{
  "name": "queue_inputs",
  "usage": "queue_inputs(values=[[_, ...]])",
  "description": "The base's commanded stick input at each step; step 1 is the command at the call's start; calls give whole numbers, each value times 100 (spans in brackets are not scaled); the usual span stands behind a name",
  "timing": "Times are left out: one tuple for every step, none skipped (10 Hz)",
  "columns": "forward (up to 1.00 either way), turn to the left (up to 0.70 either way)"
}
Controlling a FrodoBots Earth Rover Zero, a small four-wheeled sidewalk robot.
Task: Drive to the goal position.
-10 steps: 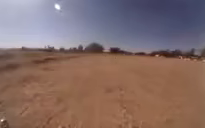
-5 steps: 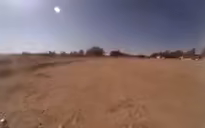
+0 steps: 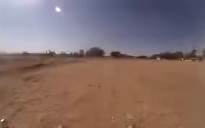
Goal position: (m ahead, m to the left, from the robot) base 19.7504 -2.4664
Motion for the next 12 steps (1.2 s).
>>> queue_inputs(values=[[100,0],[100,0],[100,0],[100,0],[100,0],[100,0],[100,0],[100,0],[100,0],[100,0],[100,0],[100,0]])
